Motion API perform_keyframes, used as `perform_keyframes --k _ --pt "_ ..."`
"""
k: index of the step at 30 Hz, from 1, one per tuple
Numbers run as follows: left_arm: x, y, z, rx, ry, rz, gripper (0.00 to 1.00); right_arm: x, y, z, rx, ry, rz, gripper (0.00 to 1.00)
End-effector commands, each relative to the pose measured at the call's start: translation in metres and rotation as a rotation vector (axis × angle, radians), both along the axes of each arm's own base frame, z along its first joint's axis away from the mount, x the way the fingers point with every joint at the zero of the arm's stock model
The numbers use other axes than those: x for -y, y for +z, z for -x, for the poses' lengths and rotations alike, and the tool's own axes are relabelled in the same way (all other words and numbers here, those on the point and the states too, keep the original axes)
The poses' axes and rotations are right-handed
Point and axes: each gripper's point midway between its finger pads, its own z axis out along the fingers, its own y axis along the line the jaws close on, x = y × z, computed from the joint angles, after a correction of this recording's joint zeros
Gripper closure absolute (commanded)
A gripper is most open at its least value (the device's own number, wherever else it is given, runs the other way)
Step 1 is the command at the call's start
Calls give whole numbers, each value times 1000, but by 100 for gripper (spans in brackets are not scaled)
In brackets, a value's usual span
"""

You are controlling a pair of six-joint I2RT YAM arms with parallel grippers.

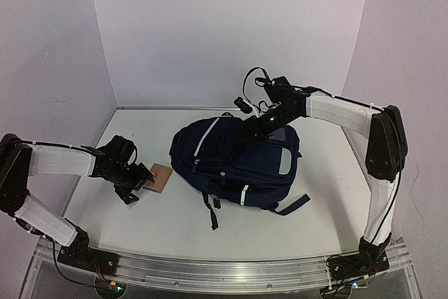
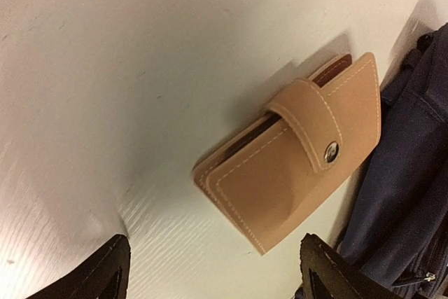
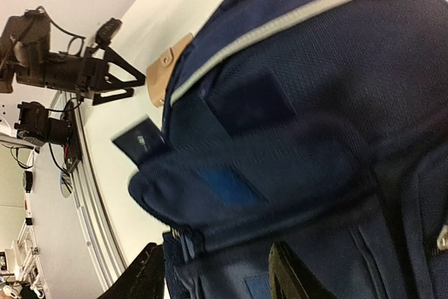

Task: Pack the student bag
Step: Pick up the personal item from the center of the board.

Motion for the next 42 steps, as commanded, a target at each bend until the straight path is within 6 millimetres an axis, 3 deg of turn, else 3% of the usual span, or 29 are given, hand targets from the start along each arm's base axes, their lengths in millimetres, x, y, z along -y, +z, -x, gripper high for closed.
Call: perform_keyframes --k 1,8,13,17,20,25,29,32,35,38,42 --pt "15 8 -33 107 -31 70 20 -23 17 -10 50 20 -47 49" --pt "19 -9 -44 105 -44 67 45 -43 -2 -16 47 48 -37 48" --pt "13 -14 -41 82 -24 39 72 -52 -17 -27 53 48 -20 45" --pt "6 -8 -39 66 -22 -8 95 -51 -34 -30 43 40 10 41" --pt "4 8 -43 77 -53 -46 100 -50 -40 -28 27 39 20 37" --pt "3 66 -56 205 -98 -72 100 -50 -25 -24 22 37 -6 30" --pt "3 134 -65 361 -118 -64 100 -47 -16 -19 11 33 -18 26" --pt "17 187 -75 502 -190 -14 100 -42 -12 -15 9 30 -18 25" --pt "38 240 -84 638 -274 61 100 -31 -2 -19 8 13 -30 24" --pt "66 281 -90 740 -381 134 100 -13 11 -29 -25 -21 -69 20" --pt "127 312 -93 824 -577 229 100 14 30 -34 -104 -38 -155 10"
